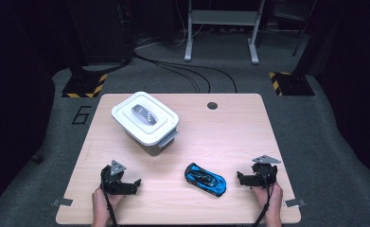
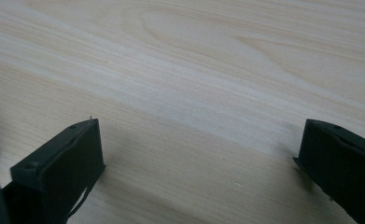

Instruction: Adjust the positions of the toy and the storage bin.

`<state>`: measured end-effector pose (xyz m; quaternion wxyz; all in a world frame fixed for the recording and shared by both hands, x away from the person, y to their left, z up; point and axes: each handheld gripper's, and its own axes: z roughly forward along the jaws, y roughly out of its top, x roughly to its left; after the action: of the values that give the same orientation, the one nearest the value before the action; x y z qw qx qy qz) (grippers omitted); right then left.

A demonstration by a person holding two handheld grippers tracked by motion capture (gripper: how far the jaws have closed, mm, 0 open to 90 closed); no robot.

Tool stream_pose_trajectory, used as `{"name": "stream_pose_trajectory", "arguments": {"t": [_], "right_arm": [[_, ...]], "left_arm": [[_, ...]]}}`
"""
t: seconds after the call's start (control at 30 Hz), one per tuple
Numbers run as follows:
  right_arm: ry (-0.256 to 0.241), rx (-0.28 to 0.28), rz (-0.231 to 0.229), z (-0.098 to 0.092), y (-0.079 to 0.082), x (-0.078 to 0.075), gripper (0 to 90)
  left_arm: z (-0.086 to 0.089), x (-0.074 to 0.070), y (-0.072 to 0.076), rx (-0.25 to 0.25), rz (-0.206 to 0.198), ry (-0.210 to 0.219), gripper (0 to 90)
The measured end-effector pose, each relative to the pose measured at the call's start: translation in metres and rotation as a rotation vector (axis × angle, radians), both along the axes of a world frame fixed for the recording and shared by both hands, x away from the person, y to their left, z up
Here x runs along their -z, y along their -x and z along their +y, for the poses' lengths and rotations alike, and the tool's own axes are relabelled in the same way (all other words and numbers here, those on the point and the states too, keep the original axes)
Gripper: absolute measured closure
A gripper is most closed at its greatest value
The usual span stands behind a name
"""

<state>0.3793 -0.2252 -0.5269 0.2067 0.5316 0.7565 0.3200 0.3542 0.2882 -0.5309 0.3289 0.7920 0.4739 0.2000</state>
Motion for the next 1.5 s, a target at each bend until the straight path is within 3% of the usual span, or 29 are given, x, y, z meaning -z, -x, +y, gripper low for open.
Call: {"name": "stream_pose_trajectory", "arguments": {"t": [0.07, 0.2, 0.33, 0.4, 0.47, 0.7, 0.9, 1.2, 1.33, 1.37, 1.5], "right_arm": [[-0.033, -0.051, 0.018, -0.001, -0.002, -0.005, 0.0], [-0.030, -0.082, 0.024, 0.007, -0.002, -0.017, 0.0], [-0.043, -0.160, 0.038, 0.023, -0.001, -0.031, 0.0], [-0.022, -0.226, 0.037, 0.039, -0.003, -0.039, 0.0], [-0.019, -0.253, 0.036, 0.044, -0.003, -0.041, 0.0], [0.030, -0.416, 0.079, 0.089, -0.009, -0.051, 0.0], [0.048, -0.501, 0.101, 0.117, -0.012, -0.051, 0.0], [0.070, -0.583, 0.135, 0.151, -0.015, -0.048, 0.0], [0.098, -0.595, 0.139, 0.166, -0.015, -0.044, 0.0], [0.124, -0.595, 0.142, 0.173, -0.016, -0.042, 0.0], [0.128, -0.610, 0.151, 0.179, -0.018, -0.041, 0.0]], "left_arm": [[0.000, 0.000, -0.001, 0.005, -0.001, 0.001, 0.0], [-0.001, 0.001, -0.001, 0.002, -0.014, 0.001, 0.0], [-0.002, 0.001, -0.001, -0.001, -0.008, -0.002, 0.0], [-0.002, 0.001, -0.002, 0.002, -0.011, -0.001, 0.0], [-0.002, 0.001, -0.002, 0.000, -0.010, 0.001, 0.0], [-0.003, 0.001, -0.002, -0.003, -0.010, 0.006, 0.0], [-0.003, 0.001, -0.002, -0.005, -0.011, 0.009, 0.0], [-0.003, 0.001, -0.002, -0.001, -0.009, 0.006, 0.0], [-0.003, 0.001, -0.002, 0.000, -0.009, 0.006, 0.1], [-0.003, 0.001, -0.002, 0.002, -0.009, 0.005, 0.1], [-0.003, 0.001, -0.002, -0.001, -0.010, 0.006, 0.2]]}}
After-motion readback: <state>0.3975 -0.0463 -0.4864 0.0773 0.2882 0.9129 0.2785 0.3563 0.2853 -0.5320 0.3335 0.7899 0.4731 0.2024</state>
